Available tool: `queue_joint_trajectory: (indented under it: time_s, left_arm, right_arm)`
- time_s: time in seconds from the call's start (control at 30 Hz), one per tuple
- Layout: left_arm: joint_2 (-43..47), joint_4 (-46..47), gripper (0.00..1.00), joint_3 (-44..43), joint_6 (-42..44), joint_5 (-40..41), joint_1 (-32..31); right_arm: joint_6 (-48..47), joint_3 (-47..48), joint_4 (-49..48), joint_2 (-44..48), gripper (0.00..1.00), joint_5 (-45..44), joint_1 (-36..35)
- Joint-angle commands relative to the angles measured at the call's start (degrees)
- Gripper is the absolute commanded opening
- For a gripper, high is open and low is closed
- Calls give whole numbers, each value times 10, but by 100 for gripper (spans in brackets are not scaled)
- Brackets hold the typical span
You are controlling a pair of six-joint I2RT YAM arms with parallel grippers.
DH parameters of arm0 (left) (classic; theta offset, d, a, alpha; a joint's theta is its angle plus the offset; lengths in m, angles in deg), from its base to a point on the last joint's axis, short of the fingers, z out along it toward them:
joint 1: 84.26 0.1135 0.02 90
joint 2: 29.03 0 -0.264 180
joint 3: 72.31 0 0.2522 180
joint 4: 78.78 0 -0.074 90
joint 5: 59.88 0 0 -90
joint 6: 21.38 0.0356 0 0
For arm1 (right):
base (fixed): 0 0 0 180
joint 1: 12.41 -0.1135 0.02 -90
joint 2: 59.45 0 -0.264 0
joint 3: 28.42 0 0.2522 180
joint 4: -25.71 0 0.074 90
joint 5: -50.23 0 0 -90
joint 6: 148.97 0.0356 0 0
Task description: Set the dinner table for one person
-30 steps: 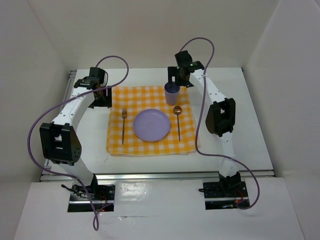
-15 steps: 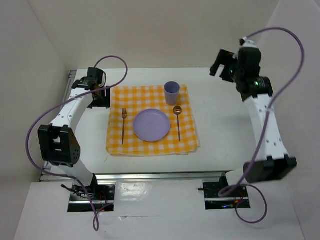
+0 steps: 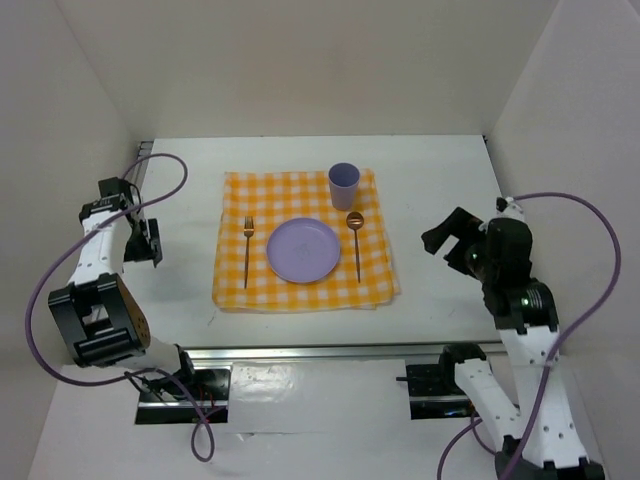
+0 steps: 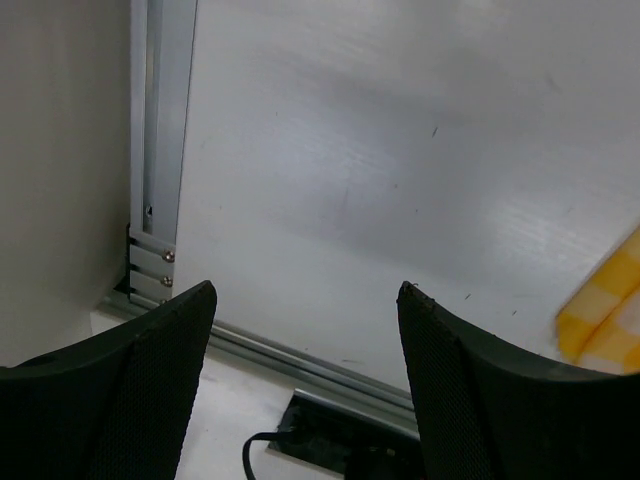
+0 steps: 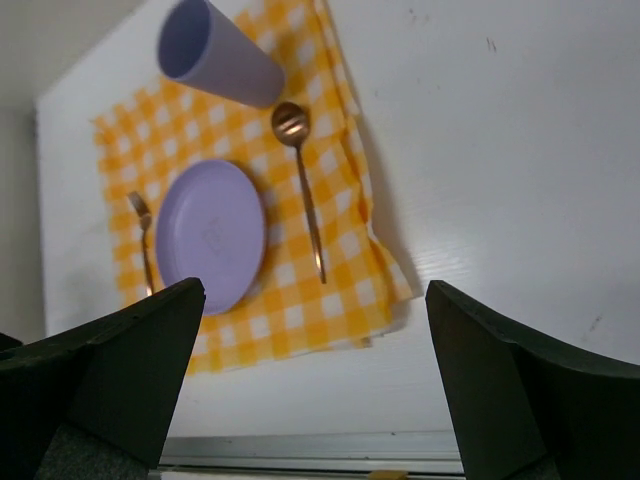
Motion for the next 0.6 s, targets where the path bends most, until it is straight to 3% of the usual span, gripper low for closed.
queue_joint_trajectory:
  time_s: [0.0, 0.2, 0.57]
  left_arm:
    - [71, -1, 80, 32, 57, -8, 8]
    - [136, -7, 80, 82, 64, -14, 8]
    - [168, -23, 80, 82, 64, -14, 8]
  right_arm:
    - [46, 1, 1, 49, 100, 4, 3]
    - [81, 6, 36, 56, 100, -2, 3]
    - [86, 1, 89, 55, 100, -24, 3]
